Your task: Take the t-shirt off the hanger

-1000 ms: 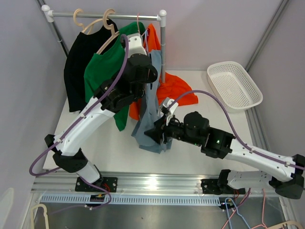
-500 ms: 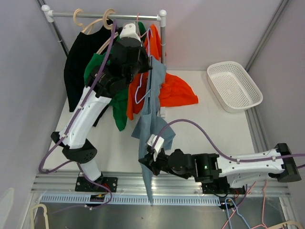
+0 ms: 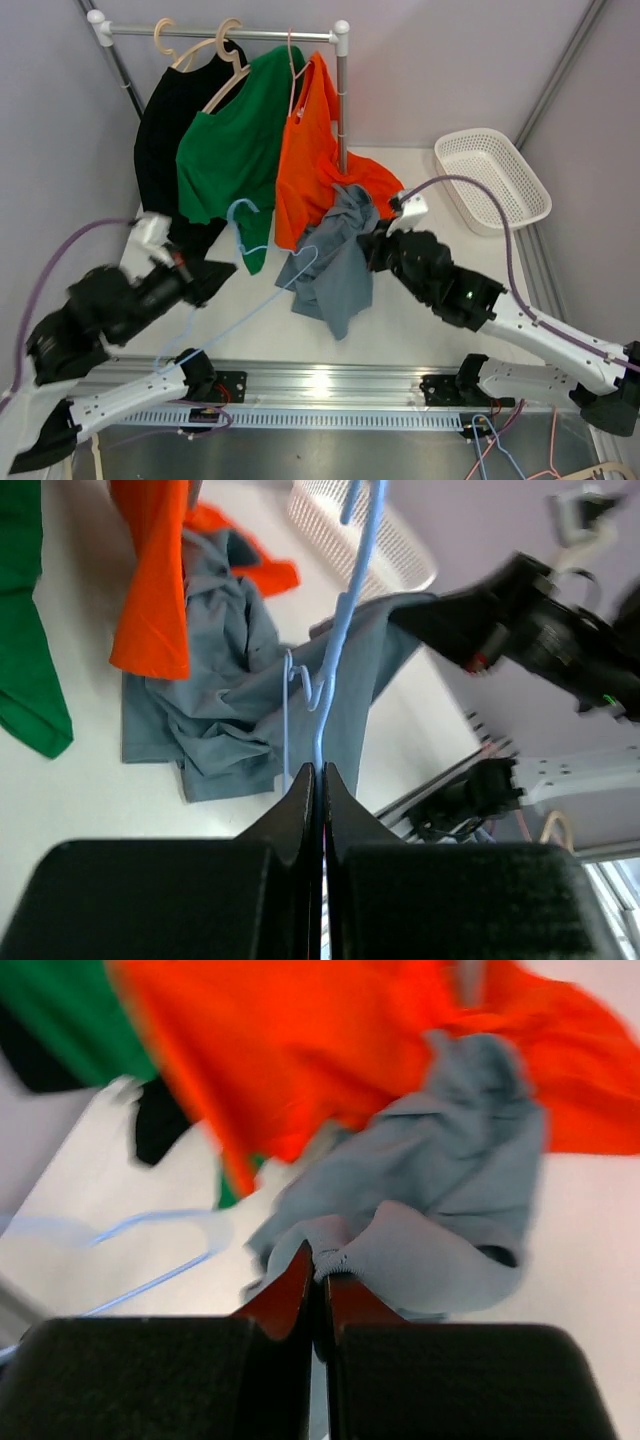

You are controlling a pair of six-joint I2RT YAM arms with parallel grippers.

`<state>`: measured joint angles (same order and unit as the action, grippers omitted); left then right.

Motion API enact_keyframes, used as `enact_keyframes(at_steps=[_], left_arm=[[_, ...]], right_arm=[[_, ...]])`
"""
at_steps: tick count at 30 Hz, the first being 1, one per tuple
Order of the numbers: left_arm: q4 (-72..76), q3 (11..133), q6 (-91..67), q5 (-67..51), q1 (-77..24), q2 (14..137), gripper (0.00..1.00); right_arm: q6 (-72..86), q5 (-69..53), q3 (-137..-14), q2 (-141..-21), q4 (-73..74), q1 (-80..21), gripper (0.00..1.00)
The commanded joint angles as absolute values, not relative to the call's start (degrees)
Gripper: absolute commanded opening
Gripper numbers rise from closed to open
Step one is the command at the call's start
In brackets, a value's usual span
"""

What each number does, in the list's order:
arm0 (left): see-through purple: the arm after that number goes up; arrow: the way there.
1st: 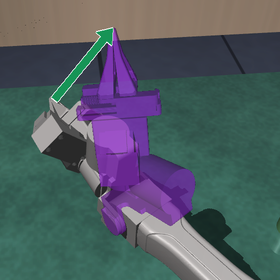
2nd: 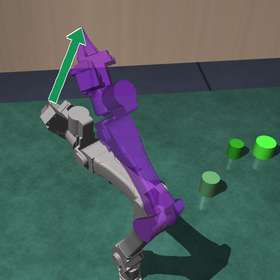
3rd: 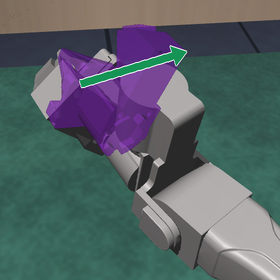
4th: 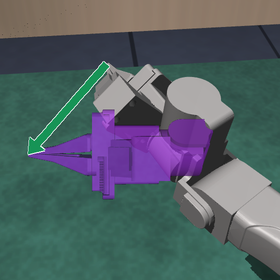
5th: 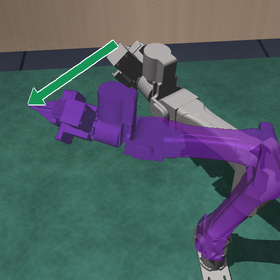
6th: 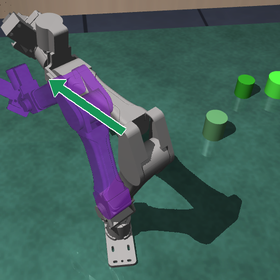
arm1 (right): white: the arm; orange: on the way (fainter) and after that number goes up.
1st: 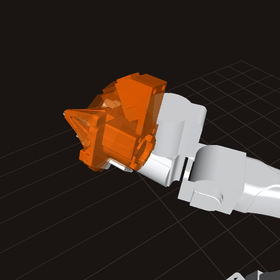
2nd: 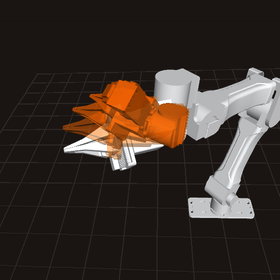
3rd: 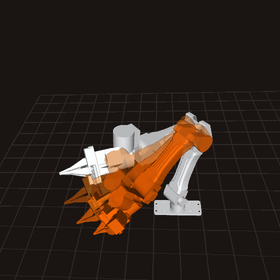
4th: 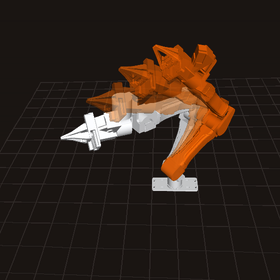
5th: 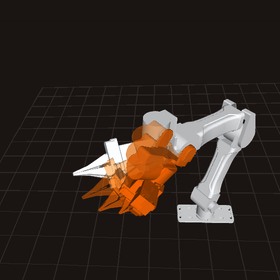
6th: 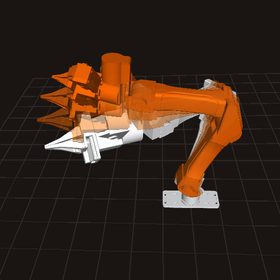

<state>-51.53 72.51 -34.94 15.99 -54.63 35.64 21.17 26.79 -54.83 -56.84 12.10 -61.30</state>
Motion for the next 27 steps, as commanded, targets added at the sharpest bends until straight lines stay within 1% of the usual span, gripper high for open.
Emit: enact_keyframes(at_steps=[1, 2, 3, 4, 6, 7, 9, 10, 11, 12, 13, 14, 15, 16, 17, 18, 21, 23, 24, 25, 27], left_arm=[[-41.76, 66.37, -30.62, 14.41, -54.93, 23.49, 0.01], [-40.36, 65.92, -29.11, 14.41, -54.93, 20.42, 0.01], [-39.82, 65.66, -27.61, 14.68, -54.93, 19.61, 0.01], [-39.03, 65.57, -25.42, 13.63, -54.84, 19.51, 0.01], [-38.14, 65.57, -24.61, 12.40, -54.93, 20.65, 0.00], [-38.06, 65.57, -24.96, 11.87, -54.93, 23.00, 0.00], [-37.18, 65.13, -25.31, 9.85, -54.93, 25.65, 0.00], [-36.57, 64.69, -25.83, 9.58, -54.93, 27.67, 0.00], [-35.43, 63.56, -25.93, 9.32, -54.93, 28.03, 0.01], [-32.20, 61.72, -25.93, 8.79, -54.93, 28.39, 0.00], [-30.78, 61.09, -25.84, 8.88, -54.93, 28.65, 0.01], [-29.89, 60.13, -25.67, 8.96, -54.84, 29.44, 0.01], [-29.01, 59.77, -25.49, 9.83, -54.93, 30.23, 0.01], [-28.48, 60.29, -25.05, 10.45, -54.93, 31.10, 0.01], [-28.48, 60.73, -24.87, 10.63, -54.93, 33.46, 0.01], [-28.56, 62.82, -24.44, 11.16, -54.93, 34.62, 0.00], [-29.44, 65.21, -22.94, 12.38, -54.84, 38.58, 0.00], [-29.62, 67.85, -21.45, 13.96, -54.93, 40.16, 0.01], [-29.53, 69.24, -20.66, 15.37, -54.84, 41.82, 0.01], [-29.53, 70.56, -20.48, 15.90, -54.67, 42.71, 0.00], [-29.27, 71.98, -20.22, 16.00, -53.62, 45.16, 0.01]], right_arm=[[29.42, 28.82, -61.85, -59.48, 26.04, -53.02, 0.00], [29.88, 28.31, -64.83, -60.37, 29.84, -49.00, 0.00], [29.88, 28.30, -64.86, -61.25, 29.88, -48.96, 0.00], [27.97, 27.69, -68.26, -61.96, 31.10, -45.91, 0.00], [24.46, 27.69, -72.40, -63.80, 28.50, -43.08, 0.00], [20.26, 25.77, -77.82, -64.68, 27.69, -38.54, 0.00], [16.46, 21.12, -85.65, -70.12, 25.94, -31.94, 0.00], [12.52, 17.44, -89.70, -72.22, 21.49, -26.16, 0.00], [10.91, 18.27, -95.83, -73.99, 17.01, -24.28, 0.00], [8.55, 19.33, -96.85, -76.35, 10.79, -22.78, 0.00], [5.83, 19.07, -96.94, -77.33, -6.59, -21.28, 0.00], [2.23, 21.86, -95.55, -78.21, -16.95, -18.31, 0.00], [0.89, 23.10, -96.49, -81.88, -32.10, -16.28, 0.00], [0.18, 25.38, -99.11, -84.96, -36.26, -14.08, 0.00], [1.31, 28.62, -103.66, -88.30, -36.65, -9.71, 0.00], [4.28, 29.17, -115.81, -94.51, -30.21, -7.67, 0.00], [6.25, 27.07, -132.91, -103.76, -26.72, -5.10, 0.00], [5.97, 25.93, -138.31, -107.12, -27.51, -5.10, 0.00], [6.41, 25.06, -145.13, -108.88, -27.34, -4.84, 0.00], [6.50, 25.75, -149.37, -113.59, -27.33, -4.83, 0.00], [7.55, 25.32, -156.33, -117.75, -28.82, -3.18, 0.00]])
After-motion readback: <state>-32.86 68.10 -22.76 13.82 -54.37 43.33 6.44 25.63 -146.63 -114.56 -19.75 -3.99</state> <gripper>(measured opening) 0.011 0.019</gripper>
